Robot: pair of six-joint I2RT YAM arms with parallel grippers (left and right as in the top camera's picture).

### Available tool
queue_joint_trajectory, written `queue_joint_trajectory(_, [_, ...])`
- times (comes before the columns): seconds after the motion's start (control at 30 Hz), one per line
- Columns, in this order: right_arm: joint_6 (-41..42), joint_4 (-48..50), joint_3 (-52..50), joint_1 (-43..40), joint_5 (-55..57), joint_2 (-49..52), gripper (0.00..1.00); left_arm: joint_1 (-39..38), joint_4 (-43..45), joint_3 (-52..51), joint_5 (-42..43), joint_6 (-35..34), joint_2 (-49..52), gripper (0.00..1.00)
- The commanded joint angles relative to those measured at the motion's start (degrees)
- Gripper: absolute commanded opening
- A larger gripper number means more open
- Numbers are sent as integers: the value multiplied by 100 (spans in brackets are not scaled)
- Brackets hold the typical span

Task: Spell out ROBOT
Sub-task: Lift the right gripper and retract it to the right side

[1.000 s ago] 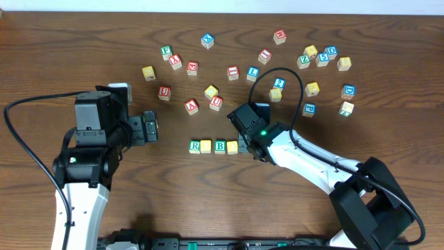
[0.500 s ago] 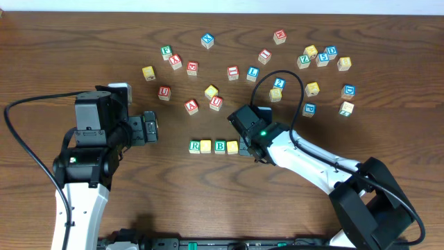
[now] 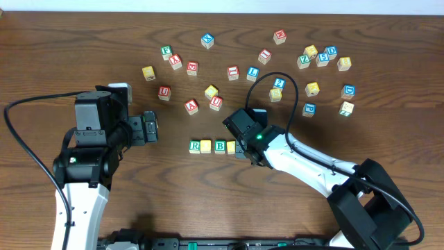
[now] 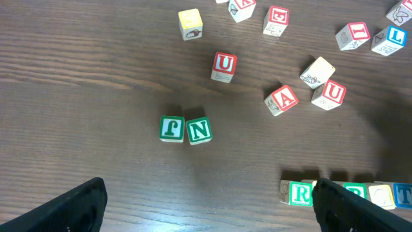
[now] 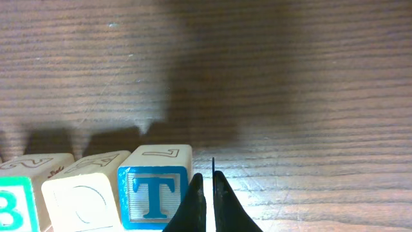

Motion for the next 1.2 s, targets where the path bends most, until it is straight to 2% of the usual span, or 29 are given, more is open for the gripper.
queue_joint_trajectory(0.0, [103,28,-39,46,310,33,1,28,-2,0,13,74,-15,100])
queue_joint_trajectory(0.8, [-260,297,-48,50,153,33,1,28,-2,0,13,74,-15,100])
queue_joint_trajectory(1.0, [385,-116,-48,50,588,33,1,28,-2,0,13,74,-15,100])
queue_joint_trajectory(1.17, [448,-177,33,35,793,31,1,28,-2,0,13,74,-15,100])
